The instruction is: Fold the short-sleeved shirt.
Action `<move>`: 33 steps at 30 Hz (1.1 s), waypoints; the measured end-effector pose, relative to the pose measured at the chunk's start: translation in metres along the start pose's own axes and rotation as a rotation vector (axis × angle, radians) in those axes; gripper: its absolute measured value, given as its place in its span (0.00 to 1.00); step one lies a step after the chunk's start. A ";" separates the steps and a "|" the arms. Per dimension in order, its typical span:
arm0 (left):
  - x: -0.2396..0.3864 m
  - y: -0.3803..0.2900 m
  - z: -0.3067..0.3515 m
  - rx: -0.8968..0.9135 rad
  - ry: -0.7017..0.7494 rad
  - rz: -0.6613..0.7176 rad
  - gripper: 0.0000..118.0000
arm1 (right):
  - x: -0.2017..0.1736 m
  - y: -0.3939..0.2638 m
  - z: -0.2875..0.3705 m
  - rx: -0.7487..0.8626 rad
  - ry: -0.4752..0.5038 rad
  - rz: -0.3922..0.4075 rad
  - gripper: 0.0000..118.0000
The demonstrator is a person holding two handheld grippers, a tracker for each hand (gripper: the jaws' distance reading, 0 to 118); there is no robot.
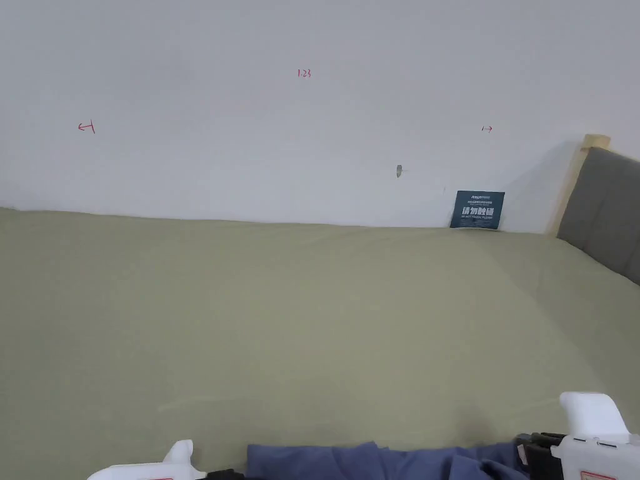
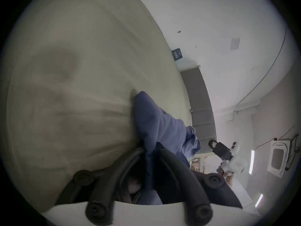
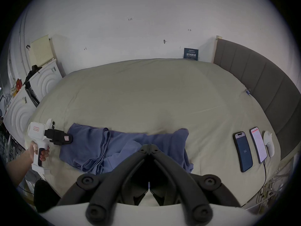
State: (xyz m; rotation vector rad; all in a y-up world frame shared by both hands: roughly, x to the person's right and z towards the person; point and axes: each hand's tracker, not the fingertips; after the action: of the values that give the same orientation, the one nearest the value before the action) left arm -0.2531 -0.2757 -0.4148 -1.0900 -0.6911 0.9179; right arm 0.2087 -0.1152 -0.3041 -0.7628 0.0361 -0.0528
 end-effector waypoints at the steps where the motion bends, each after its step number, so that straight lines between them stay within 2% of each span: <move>1: -0.002 0.002 0.002 -0.006 0.020 -0.007 0.09 | 0.000 -0.001 -0.001 -0.002 -0.002 0.003 0.00; 7: 0.019 0.014 0.034 0.008 0.013 -0.041 0.08 | -0.004 -0.002 -0.003 -0.010 0.000 0.000 0.00; 9: 0.026 0.024 0.057 0.028 0.066 -0.101 0.08 | -0.006 -0.001 -0.003 -0.009 0.000 -0.001 0.00; 14: 0.036 0.045 0.143 0.146 0.151 -0.122 0.08 | -0.015 0.004 -0.002 -0.004 0.007 0.014 0.00; 16: 0.037 0.050 0.180 0.188 0.191 -0.092 0.08 | -0.019 0.006 -0.005 0.000 0.009 0.015 0.00; 19: 0.059 0.038 0.205 0.201 0.273 -0.101 0.08 | -0.027 0.009 -0.009 0.006 0.029 0.011 0.00; 24: 0.103 0.023 0.170 0.168 0.170 -0.117 0.08 | -0.037 0.009 -0.010 0.002 0.048 0.026 0.00; 30: 0.155 0.013 0.050 0.020 0.059 -0.193 0.08 | -0.029 0.007 -0.006 0.004 0.047 0.022 0.00; 33: 0.167 0.005 -0.004 -0.052 0.035 -0.179 0.08 | -0.018 0.006 -0.004 0.003 0.039 0.013 0.00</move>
State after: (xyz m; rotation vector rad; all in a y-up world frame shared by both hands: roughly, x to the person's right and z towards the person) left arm -0.1738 -0.1290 -0.4155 -1.0693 -0.7742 0.7296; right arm 0.1903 -0.1129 -0.3107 -0.7584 0.0783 -0.0558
